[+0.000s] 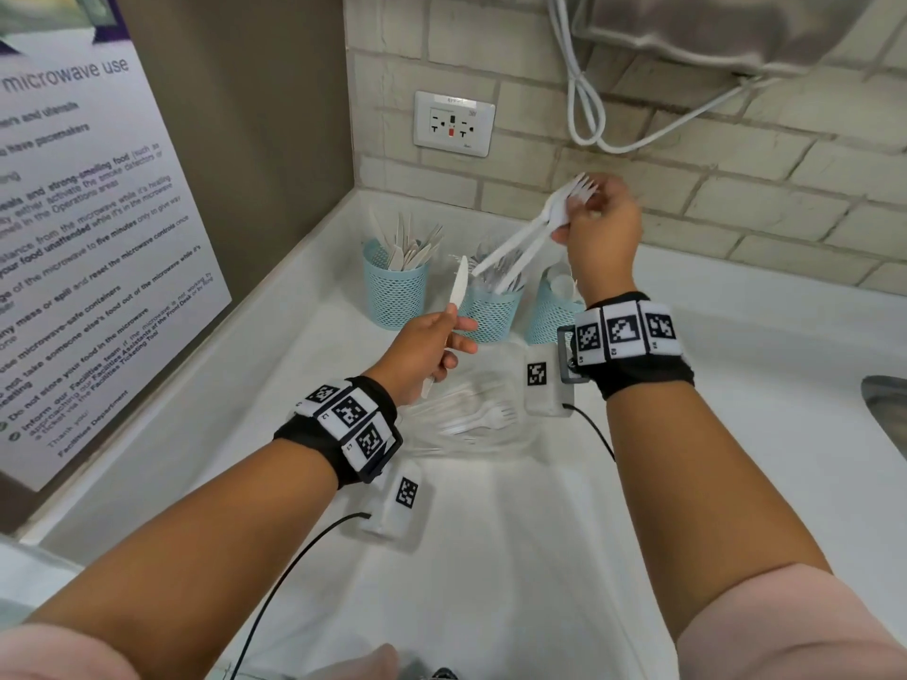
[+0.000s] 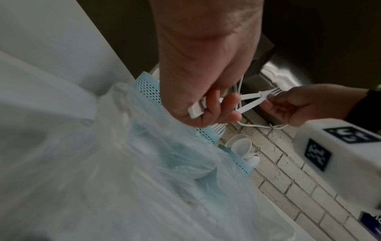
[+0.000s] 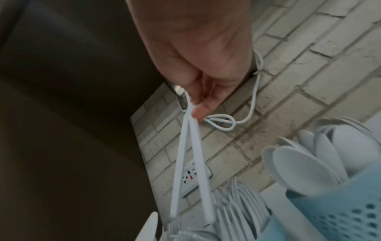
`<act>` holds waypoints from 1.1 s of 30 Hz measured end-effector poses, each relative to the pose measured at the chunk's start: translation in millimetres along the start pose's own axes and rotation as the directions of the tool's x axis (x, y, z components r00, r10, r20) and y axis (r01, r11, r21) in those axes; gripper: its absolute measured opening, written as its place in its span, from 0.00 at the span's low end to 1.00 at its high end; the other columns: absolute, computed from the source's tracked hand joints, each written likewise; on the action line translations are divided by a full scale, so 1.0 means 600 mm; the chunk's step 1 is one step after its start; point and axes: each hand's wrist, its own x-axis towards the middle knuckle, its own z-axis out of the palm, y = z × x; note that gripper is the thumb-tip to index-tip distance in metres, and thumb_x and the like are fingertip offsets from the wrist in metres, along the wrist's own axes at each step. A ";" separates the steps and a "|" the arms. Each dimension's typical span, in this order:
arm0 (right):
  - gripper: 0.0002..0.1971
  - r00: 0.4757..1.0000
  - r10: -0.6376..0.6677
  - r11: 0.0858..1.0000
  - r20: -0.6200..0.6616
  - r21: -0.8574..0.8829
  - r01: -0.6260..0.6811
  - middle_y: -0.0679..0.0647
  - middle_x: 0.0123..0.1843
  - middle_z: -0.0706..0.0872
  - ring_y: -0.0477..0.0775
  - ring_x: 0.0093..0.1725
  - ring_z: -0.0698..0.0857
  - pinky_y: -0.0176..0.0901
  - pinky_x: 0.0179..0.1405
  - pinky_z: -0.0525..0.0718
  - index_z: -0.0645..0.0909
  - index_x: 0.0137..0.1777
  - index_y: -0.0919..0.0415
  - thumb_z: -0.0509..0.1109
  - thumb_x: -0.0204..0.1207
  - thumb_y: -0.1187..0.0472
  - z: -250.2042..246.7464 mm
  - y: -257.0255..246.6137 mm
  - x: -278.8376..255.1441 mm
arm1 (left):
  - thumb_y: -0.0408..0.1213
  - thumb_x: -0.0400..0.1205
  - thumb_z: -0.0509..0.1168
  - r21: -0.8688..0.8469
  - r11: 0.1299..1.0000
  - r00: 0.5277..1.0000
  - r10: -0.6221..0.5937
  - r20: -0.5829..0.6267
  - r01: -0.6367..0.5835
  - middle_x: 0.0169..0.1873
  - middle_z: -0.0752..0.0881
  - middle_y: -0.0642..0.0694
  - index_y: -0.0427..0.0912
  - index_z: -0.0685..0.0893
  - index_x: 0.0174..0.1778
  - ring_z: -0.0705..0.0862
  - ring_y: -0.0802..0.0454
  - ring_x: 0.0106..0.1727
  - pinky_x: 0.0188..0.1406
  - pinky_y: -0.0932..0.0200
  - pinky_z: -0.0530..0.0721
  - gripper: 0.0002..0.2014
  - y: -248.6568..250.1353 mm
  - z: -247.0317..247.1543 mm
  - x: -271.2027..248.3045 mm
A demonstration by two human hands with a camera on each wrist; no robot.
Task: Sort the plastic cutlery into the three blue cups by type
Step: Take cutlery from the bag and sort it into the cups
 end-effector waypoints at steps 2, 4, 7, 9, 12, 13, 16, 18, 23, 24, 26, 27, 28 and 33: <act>0.11 0.993 -0.102 0.994 -0.066 -0.044 0.100 0.41 0.36 0.77 0.53 0.40 0.84 0.50 0.40 0.89 0.80 0.59 0.66 0.61 0.80 0.71 0.007 -0.009 0.007 | 0.46 0.88 0.50 -0.021 0.999 0.999 -0.033 0.003 0.033 0.31 0.82 0.48 0.43 0.82 0.50 0.69 0.61 0.19 0.14 0.70 0.62 0.17 0.004 0.001 0.001; 0.10 0.987 -0.137 0.988 -0.085 -0.084 0.130 0.40 0.36 0.77 0.50 0.38 0.83 0.54 0.41 0.89 0.80 0.59 0.65 0.60 0.81 0.69 0.019 -0.011 0.006 | 0.45 0.89 0.49 -0.039 0.998 0.998 -0.057 0.006 0.057 0.31 0.82 0.48 0.42 0.82 0.52 0.68 0.60 0.19 0.14 0.70 0.61 0.17 0.007 0.003 0.001; 0.10 0.975 -0.191 0.979 -0.110 -0.086 0.183 0.43 0.35 0.79 0.43 0.32 0.81 0.55 0.39 0.88 0.80 0.58 0.65 0.59 0.82 0.66 0.032 -0.007 0.000 | 0.43 0.89 0.49 -0.049 0.996 0.997 -0.071 0.005 0.071 0.31 0.81 0.48 0.41 0.82 0.53 0.67 0.59 0.21 0.15 0.70 0.61 0.17 0.008 0.002 0.001; 0.09 0.967 -0.198 0.980 -0.158 -0.051 0.192 0.44 0.37 0.80 0.41 0.31 0.81 0.53 0.39 0.89 0.79 0.57 0.66 0.59 0.83 0.65 0.034 -0.005 0.002 | 0.44 0.89 0.49 -0.050 0.996 0.997 -0.075 -0.003 0.075 0.31 0.81 0.48 0.42 0.82 0.51 0.67 0.59 0.23 0.15 0.70 0.62 0.17 0.007 -0.001 0.001; 0.10 0.962 -0.226 0.972 -0.154 -0.096 0.213 0.52 0.40 0.82 0.47 0.35 0.82 0.56 0.40 0.88 0.79 0.56 0.67 0.59 0.82 0.65 0.037 0.003 0.009 | 0.44 0.89 0.49 -0.051 0.996 0.997 -0.079 -0.023 0.078 0.31 0.81 0.48 0.44 0.82 0.49 0.67 0.58 0.24 0.16 0.70 0.62 0.17 0.004 -0.005 0.003; 0.10 0.960 -0.254 0.961 -0.121 -0.148 0.235 0.54 0.40 0.82 0.52 0.37 0.83 0.58 0.40 0.87 0.79 0.55 0.68 0.58 0.82 0.65 0.038 0.007 0.009 | 0.44 0.89 0.49 -0.051 0.996 0.997 -0.078 -0.029 0.076 0.31 0.81 0.48 0.44 0.82 0.48 0.68 0.58 0.25 0.16 0.70 0.62 0.17 0.003 -0.006 0.004; 0.12 0.942 -0.334 0.895 0.005 -0.312 0.319 0.63 0.43 0.83 0.59 0.41 0.81 0.49 0.38 0.79 0.78 0.58 0.70 0.57 0.80 0.69 0.038 0.021 0.007 | 0.44 0.89 0.49 -0.045 0.997 0.997 -0.070 -0.035 0.069 0.32 0.80 0.47 0.43 0.82 0.49 0.68 0.58 0.26 0.16 0.70 0.63 0.16 0.003 -0.005 0.004; 0.15 0.918 -0.390 0.829 0.076 -0.406 0.385 0.66 0.50 0.84 0.61 0.45 0.82 0.40 0.38 0.70 0.77 0.63 0.67 0.57 0.80 0.70 0.034 0.023 0.004 | 0.44 0.89 0.50 -0.038 0.997 0.997 -0.068 -0.035 0.067 0.32 0.80 0.47 0.43 0.82 0.50 0.68 0.58 0.26 0.16 0.70 0.63 0.16 0.002 -0.006 0.004; 0.18 0.867 -0.438 0.684 0.238 -0.537 0.493 0.66 0.56 0.81 0.66 0.45 0.82 0.49 0.38 0.78 0.76 0.68 0.63 0.56 0.79 0.72 0.028 0.008 0.005 | 0.44 0.89 0.50 -0.029 0.997 0.997 -0.071 -0.035 0.070 0.32 0.80 0.47 0.43 0.82 0.52 0.69 0.58 0.27 0.16 0.70 0.64 0.16 -0.002 -0.007 0.005; 0.18 0.863 -0.440 0.675 0.249 -0.541 0.501 0.66 0.56 0.81 0.68 0.45 0.82 0.51 0.38 0.79 0.76 0.67 0.65 0.56 0.79 0.72 0.026 0.005 0.006 | 0.44 0.89 0.50 -0.026 0.997 0.997 -0.071 -0.034 0.070 0.32 0.80 0.47 0.42 0.82 0.52 0.69 0.58 0.27 0.16 0.70 0.65 0.16 -0.002 -0.006 0.005; 0.16 0.869 -0.441 0.699 0.224 -0.522 0.489 0.67 0.56 0.82 0.66 0.46 0.82 0.47 0.38 0.76 0.76 0.65 0.67 0.56 0.80 0.71 0.024 -0.003 0.011 | 0.44 0.89 0.49 -0.021 0.997 0.997 -0.070 -0.034 0.069 0.32 0.80 0.47 0.42 0.82 0.53 0.69 0.58 0.27 0.16 0.70 0.65 0.16 -0.002 -0.007 0.003; 0.15 0.878 -0.440 0.726 0.186 -0.502 0.470 0.66 0.56 0.82 0.64 0.47 0.82 0.43 0.38 0.73 0.76 0.64 0.67 0.56 0.80 0.71 0.025 -0.007 0.013 | 0.44 0.89 0.49 -0.022 0.997 0.997 -0.069 -0.033 0.068 0.32 0.80 0.47 0.42 0.82 0.53 0.69 0.58 0.27 0.16 0.70 0.65 0.17 -0.002 -0.007 0.003; 0.15 0.885 -0.441 0.751 0.146 -0.480 0.453 0.65 0.56 0.82 0.62 0.47 0.82 0.41 0.39 0.71 0.77 0.63 0.67 0.56 0.80 0.71 0.025 -0.009 0.016 | 0.44 0.89 0.49 -0.024 0.997 0.997 -0.069 -0.031 0.068 0.32 0.80 0.47 0.42 0.82 0.52 0.69 0.58 0.27 0.16 0.70 0.65 0.16 -0.002 -0.007 0.003; 0.15 0.892 -0.417 0.737 0.174 -0.510 0.444 0.67 0.56 0.83 0.65 0.49 0.84 0.47 0.44 0.77 0.78 0.64 0.69 0.57 0.81 0.70 0.037 -0.001 0.016 | 0.44 0.89 0.50 -0.032 0.997 0.996 -0.078 -0.034 0.076 0.32 0.80 0.47 0.44 0.82 0.49 0.69 0.58 0.27 0.17 0.70 0.65 0.16 -0.001 -0.007 0.003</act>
